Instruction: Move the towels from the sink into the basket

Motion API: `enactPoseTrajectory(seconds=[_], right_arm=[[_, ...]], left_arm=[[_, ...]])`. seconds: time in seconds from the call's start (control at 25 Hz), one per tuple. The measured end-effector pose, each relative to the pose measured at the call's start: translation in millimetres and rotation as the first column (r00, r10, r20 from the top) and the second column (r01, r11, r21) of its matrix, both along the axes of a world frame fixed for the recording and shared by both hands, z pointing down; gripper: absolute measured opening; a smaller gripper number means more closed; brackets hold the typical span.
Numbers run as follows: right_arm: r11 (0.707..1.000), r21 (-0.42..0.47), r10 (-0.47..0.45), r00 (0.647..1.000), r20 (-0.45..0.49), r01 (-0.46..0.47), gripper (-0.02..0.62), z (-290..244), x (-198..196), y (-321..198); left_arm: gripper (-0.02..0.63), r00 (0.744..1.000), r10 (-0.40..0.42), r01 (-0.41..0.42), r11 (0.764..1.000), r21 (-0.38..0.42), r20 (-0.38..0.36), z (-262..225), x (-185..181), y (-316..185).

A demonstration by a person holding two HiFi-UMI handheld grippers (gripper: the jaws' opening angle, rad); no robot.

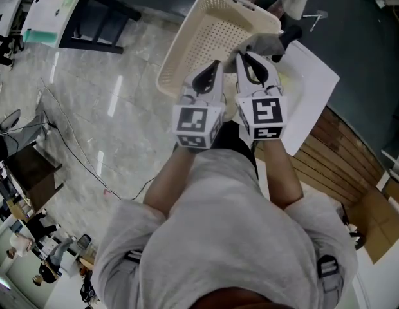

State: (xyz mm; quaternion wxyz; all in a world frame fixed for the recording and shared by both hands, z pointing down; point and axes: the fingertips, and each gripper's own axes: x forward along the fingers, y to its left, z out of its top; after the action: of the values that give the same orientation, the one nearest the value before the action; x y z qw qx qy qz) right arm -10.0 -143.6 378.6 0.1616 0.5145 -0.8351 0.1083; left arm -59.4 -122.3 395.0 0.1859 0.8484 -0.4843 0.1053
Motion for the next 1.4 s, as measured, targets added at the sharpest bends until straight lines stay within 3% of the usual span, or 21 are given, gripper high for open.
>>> enactPoseTrajectory(seconds=[0.64, 1.24, 1.4], right_arm=[[0.999, -0.017, -0.028, 1.0, 0.003, 0.028, 0.014, 8, -12, -29], [0.992, -0.121, -0.026, 0.999, -0.024, 0.022, 0.014, 58, -25, -74], [0.99, -0.142, -0.022, 0.999, -0.046, 0.015, 0.039, 63, -28, -86]], left_arm=[[0.02, 0.999, -0.032, 0.032, 0.999, -0.031, -0.004, 10, -10, -20], [0.02, 0.998, -0.056, 0.055, 0.993, -0.1, -0.009, 39, -24, -48], [0.02, 0.998, -0.059, 0.057, 0.992, -0.11, -0.012, 40, -25, -50]])
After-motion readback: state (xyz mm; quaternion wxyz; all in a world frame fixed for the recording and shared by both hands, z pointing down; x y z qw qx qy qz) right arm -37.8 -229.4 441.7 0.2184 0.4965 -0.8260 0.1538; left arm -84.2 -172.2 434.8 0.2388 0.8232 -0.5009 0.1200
